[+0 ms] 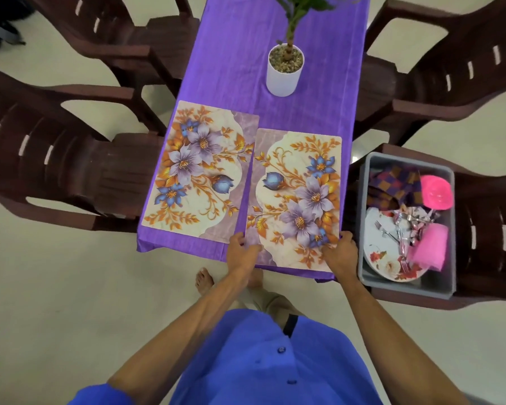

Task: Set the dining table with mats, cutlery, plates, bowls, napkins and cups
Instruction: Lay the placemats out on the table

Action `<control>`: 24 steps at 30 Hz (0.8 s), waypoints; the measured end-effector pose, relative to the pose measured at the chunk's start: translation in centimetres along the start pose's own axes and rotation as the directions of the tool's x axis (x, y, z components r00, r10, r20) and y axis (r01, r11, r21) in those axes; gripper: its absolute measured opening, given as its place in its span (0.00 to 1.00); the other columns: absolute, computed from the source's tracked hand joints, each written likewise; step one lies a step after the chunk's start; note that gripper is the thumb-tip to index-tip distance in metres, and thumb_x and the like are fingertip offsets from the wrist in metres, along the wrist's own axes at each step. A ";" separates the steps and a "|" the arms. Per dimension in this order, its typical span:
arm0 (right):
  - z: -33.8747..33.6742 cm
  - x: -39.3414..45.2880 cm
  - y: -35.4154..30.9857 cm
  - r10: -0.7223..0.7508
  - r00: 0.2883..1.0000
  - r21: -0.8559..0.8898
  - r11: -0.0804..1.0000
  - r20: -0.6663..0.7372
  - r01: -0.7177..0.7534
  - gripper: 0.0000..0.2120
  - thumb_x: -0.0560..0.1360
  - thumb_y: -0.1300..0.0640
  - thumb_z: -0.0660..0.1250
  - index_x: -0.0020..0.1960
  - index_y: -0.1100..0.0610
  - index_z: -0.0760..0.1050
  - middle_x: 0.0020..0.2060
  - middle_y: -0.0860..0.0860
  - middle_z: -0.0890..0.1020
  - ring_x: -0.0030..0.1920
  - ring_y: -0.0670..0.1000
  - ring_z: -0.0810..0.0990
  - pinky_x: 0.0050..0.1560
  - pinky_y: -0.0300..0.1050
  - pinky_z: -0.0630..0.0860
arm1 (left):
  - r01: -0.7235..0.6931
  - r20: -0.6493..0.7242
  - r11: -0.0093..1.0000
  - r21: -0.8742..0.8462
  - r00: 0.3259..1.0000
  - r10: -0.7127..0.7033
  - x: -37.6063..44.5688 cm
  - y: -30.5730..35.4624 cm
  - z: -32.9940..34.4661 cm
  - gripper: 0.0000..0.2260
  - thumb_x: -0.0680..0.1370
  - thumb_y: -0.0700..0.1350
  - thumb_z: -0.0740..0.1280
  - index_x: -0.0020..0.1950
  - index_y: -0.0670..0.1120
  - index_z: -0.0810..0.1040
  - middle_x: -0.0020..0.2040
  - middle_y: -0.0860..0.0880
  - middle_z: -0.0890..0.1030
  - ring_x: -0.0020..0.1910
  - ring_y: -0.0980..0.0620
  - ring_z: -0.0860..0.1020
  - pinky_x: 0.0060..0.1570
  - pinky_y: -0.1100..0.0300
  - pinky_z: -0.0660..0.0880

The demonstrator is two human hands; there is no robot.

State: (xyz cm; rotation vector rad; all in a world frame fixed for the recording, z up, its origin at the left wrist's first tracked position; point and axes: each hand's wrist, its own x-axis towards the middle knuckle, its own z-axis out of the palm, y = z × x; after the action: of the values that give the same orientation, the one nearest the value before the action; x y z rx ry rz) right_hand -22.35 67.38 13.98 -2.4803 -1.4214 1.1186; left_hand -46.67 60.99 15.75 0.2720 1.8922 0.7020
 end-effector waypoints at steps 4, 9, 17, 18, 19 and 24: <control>-0.5 1.2 0.7 0.067 0.997 -0.002 0.998 0.046 -0.067 0.26 0.72 0.54 0.78 0.62 0.68 0.73 0.55 0.64 0.82 0.55 0.66 0.82 0.49 0.53 0.79 | 0.038 -0.019 0.997 -0.069 0.999 -0.040 0.2 0.4 -0.2 0.20 0.78 0.44 0.75 0.66 0.50 0.69 0.61 0.51 0.76 0.59 0.51 0.76 0.40 0.66 0.74; -1.5 2.0 2.3 0.149 0.985 0.114 0.981 0.086 -0.158 0.23 0.72 0.50 0.78 0.59 0.63 0.78 0.50 0.59 0.83 0.48 0.58 0.82 0.43 0.46 0.75 | 0.075 0.077 0.996 -0.051 0.994 -0.071 1.4 -0.4 -0.5 0.21 0.77 0.48 0.76 0.67 0.51 0.71 0.64 0.49 0.77 0.62 0.47 0.78 0.58 0.51 0.82; -5.6 -0.6 2.9 0.032 0.983 0.624 0.769 0.180 -0.139 0.12 0.77 0.64 0.71 0.53 0.48 0.81 0.50 0.53 0.87 0.46 0.52 0.86 0.45 0.46 0.81 | -0.078 0.129 0.992 0.101 0.990 0.065 1.0 0.8 0.1 0.16 0.79 0.50 0.75 0.64 0.50 0.74 0.55 0.55 0.80 0.55 0.53 0.79 0.42 0.65 0.75; -5.9 -0.6 3.2 0.017 0.978 0.660 0.736 0.206 -0.152 0.13 0.76 0.66 0.72 0.54 0.49 0.83 0.51 0.54 0.87 0.48 0.54 0.87 0.48 0.48 0.82 | -0.107 0.128 0.988 0.108 0.987 0.093 0.9 1.2 0.2 0.14 0.80 0.51 0.73 0.63 0.51 0.74 0.54 0.55 0.79 0.56 0.52 0.79 0.42 0.64 0.75; -6.4 -0.8 3.4 -0.001 0.973 0.693 0.702 0.229 -0.162 0.14 0.76 0.66 0.72 0.55 0.50 0.83 0.52 0.56 0.87 0.51 0.56 0.87 0.51 0.51 0.82 | -0.120 0.153 0.986 0.114 0.983 0.102 0.8 1.6 0.3 0.12 0.82 0.54 0.69 0.62 0.51 0.74 0.53 0.56 0.79 0.57 0.51 0.79 0.44 0.64 0.75; -7.0 -1.7 4.7 -0.068 0.946 0.718 0.669 0.317 -0.192 0.13 0.78 0.64 0.71 0.61 0.55 0.81 0.57 0.59 0.86 0.55 0.59 0.86 0.54 0.52 0.83 | -0.134 0.269 0.989 -0.055 0.952 0.144 -0.5 3.4 1.0 0.17 0.88 0.56 0.55 0.63 0.49 0.79 0.55 0.58 0.83 0.55 0.61 0.79 0.45 0.71 0.74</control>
State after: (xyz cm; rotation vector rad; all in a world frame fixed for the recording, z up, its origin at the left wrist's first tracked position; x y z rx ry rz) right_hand -15.13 65.36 18.25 -1.8002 -0.6632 1.7382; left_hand -45.99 63.86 17.86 0.4588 1.6070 0.7516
